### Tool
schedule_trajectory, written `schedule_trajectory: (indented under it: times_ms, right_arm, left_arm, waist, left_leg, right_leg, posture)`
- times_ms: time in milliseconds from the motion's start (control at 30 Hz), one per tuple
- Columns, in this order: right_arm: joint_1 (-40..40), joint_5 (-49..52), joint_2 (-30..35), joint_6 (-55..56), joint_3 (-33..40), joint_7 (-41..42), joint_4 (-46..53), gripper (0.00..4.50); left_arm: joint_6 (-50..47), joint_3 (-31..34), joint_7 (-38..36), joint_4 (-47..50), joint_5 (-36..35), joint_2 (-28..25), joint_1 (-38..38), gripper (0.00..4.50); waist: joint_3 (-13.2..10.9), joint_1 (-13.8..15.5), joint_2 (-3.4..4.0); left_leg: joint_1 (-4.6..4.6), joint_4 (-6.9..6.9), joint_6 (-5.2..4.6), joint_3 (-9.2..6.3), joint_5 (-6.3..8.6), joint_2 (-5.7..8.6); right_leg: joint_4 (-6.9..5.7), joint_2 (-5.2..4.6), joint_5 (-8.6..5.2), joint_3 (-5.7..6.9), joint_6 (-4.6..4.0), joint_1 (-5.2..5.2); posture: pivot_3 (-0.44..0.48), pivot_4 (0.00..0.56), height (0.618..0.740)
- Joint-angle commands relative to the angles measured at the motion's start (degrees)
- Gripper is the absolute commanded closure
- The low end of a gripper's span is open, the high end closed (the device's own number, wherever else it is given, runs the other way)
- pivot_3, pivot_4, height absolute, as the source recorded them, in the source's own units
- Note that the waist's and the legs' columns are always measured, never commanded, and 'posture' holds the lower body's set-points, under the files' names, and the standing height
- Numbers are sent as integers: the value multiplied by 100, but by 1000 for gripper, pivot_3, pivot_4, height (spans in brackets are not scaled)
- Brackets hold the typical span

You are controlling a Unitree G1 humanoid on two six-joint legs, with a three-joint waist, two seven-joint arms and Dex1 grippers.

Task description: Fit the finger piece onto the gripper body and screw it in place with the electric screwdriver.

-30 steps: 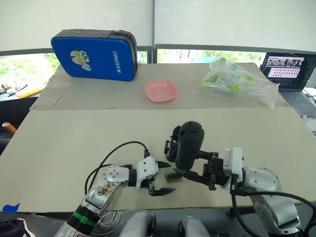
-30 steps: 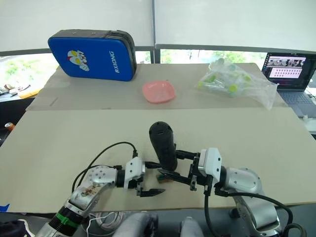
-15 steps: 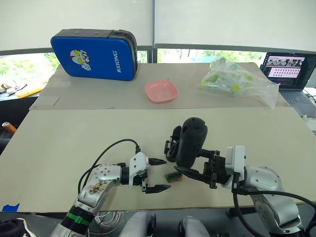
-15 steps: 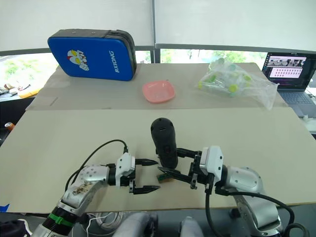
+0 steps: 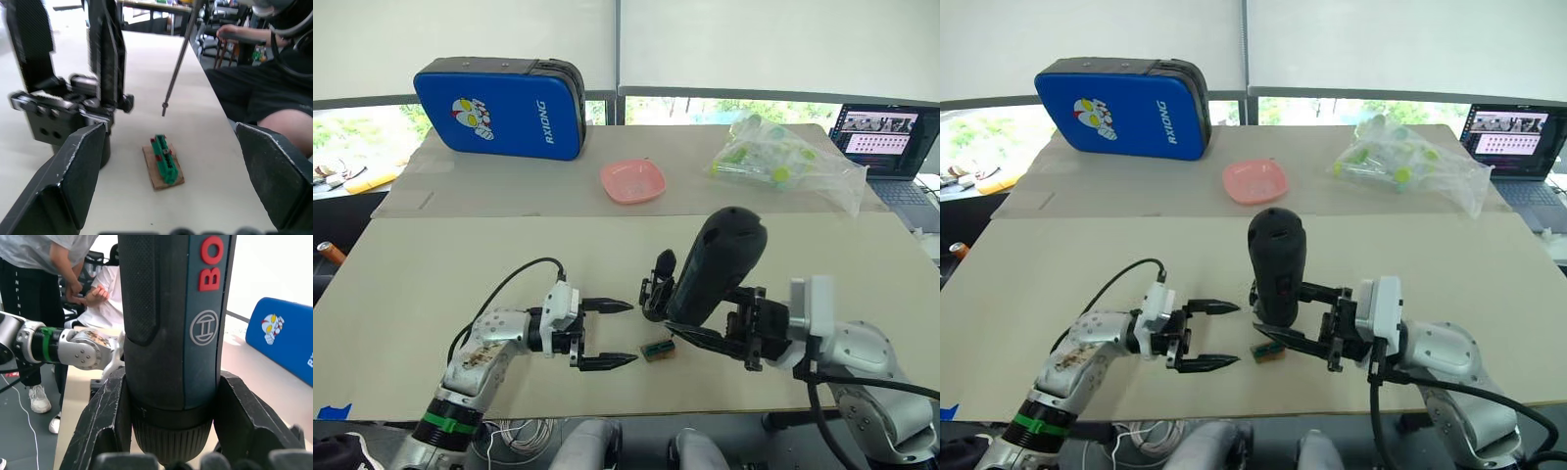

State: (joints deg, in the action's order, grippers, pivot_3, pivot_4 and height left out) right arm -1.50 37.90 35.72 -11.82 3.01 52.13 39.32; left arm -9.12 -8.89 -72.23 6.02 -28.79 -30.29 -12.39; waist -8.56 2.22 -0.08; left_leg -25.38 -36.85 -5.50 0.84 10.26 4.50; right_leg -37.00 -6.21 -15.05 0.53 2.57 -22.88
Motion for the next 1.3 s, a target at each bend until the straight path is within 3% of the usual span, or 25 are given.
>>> schedule_trajectory:
  times_ms: [33, 467, 900, 1300]
  right_arm:
    - [-187, 567, 152, -157, 460, -243, 461, 2597]
    - [-901, 1661, 973, -778, 1549, -455, 170, 2597]
    - [-2170, 1684, 613, -1162, 1041, -743, -672, 2597]
    - [-2962, 1658, 104, -1891, 382, -1125, -959, 2597]
  left_arm:
    - [-274, 312, -172, 248, -398, -191, -167, 0]
    - [-788, 908, 81, -39, -862, -96, -864, 0]
    - [-724, 993, -121, -805, -635, -179, -1449, 0]
    - [-264, 847, -325, -923, -228, -139, -1278, 0]
  waist:
    - [0, -4, 0]
    - [-6, -5, -10]
    - [-8, -9, -13]
    - [-8, -19, -14]
  left_leg:
    - [0, 0, 0, 0, 0, 0]
    - [-2, 0, -3, 0, 0, 0]
    - [-14, 0, -7, 0, 0, 0]
    - [-24, 0, -6, 0, 0, 0]
  right_leg:
    - [0, 0, 0, 0, 0, 0]
    - [7, -1, 0, 1, 0, 3]
    - [5, 0, 0, 2, 0, -9]
    - [1, -1, 1, 1, -1, -22]
  posture:
    - [0, 150, 740]
    - [0, 150, 740]
    - [0, 150, 740]
    - [0, 150, 740]
